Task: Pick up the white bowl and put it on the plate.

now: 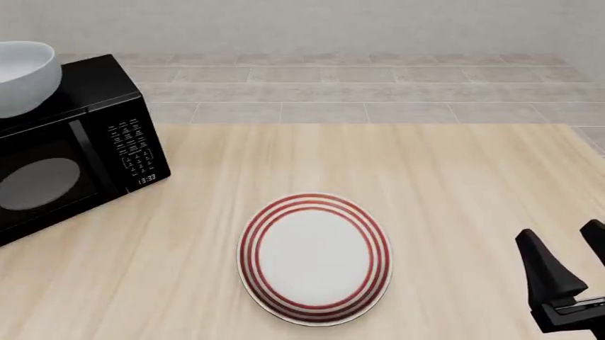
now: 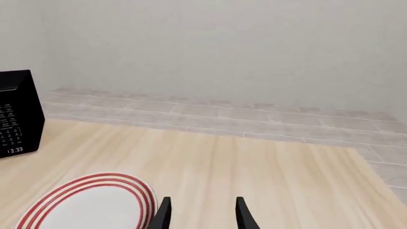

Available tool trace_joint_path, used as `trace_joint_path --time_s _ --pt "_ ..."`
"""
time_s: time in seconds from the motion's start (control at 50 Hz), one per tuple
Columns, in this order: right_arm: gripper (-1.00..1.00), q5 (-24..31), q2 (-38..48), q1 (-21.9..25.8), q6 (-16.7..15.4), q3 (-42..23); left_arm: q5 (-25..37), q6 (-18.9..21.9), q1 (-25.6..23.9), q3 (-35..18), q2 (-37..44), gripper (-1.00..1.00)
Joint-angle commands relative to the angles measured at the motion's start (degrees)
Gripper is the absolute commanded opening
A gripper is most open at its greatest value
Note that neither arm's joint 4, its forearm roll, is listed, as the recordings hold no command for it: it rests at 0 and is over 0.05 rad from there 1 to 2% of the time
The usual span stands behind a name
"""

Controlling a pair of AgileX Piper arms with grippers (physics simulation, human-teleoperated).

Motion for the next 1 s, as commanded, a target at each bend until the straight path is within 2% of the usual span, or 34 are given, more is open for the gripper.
trace_joint_path --time_s 0.02,0.24,0.26,0.66,0.78,0.8,0.84,0.86,0.88,0.92,0.94,0.98,1.0 --pt "1.0 -0.06 0.31 0.21 -0.08 -0.12 -0.55 -0.16 -0.14 0.02 1.17 1.0" --pt "1.0 -0.56 0.63 0.18 -0.25 0.2 -0.94 -0.12 -0.57 0.25 1.86 1.0" --pt "1.0 -0.5 0.65 0.19 -0.33 0.13 -1.0 0.44 0.79 0.62 1.62 -1.0" --pt "1.0 0.42 -0.11 0.4 -0.51 -0.06 -0.44 -0.34 0.83 0.71 0.2 -1.0" --pt "1.0 0.28 0.2 0.4 -0.61 -0.17 0.56 -3.36 -2.27 0.58 -0.7 -1.0" --pt "1.0 -0.29 0.64 0.33 -0.59 0.07 0.85 -4.66 -4.09 0.58 -0.94 -1.0" --pt "1.0 -0.32 0.75 0.39 -0.68 0.07 0.31 -4.29 -5.3 0.77 -2.11 -1.0" --pt "1.0 -0.19 0.7 0.48 -0.64 0.02 1.05 -6.33 -6.15 0.69 -2.08 -1.0" --pt "1.0 -0.17 0.69 0.48 -0.64 0.01 1.06 -6.33 -6.15 0.68 -2.07 -1.0" --pt "1.0 -0.27 0.76 0.39 -0.65 0.09 1.39 -10.47 -9.33 1.28 -3.42 -1.0" --pt "1.0 -0.43 0.87 0.34 -0.61 0.17 -0.26 -9.85 -8.95 3.43 -4.01 -1.0" --pt "1.0 -0.48 0.96 0.35 -0.67 0.17 -1.09 -11.29 -10.99 4.77 -5.07 -1.0" --pt "1.0 -0.53 1.07 0.43 -0.63 0.15 1.46 -11.7 -10.87 2.61 -5.25 -1.0"
